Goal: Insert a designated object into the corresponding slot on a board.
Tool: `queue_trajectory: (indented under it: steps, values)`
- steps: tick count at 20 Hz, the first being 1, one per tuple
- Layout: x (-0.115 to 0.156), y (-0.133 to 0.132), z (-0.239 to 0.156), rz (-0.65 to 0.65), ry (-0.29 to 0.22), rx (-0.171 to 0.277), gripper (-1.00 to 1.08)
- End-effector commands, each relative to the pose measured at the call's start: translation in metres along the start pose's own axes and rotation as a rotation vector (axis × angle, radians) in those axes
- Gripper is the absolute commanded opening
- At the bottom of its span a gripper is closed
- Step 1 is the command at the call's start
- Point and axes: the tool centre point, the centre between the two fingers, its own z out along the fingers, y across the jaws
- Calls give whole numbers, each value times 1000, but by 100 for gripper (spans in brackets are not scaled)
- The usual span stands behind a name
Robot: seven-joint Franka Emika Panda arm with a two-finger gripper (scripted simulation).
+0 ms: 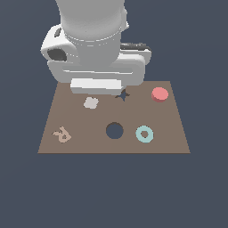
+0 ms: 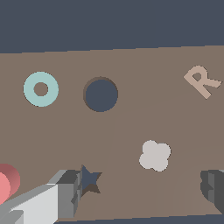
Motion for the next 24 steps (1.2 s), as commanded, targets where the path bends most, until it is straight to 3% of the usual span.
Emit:
queue_trajectory:
  steps: [1,13,24]
  values:
    - [0,0,0,0,0,0,100]
    - [-15,-17,10,70,2,1,100]
    - [-46,-64,34,249,7,5,100]
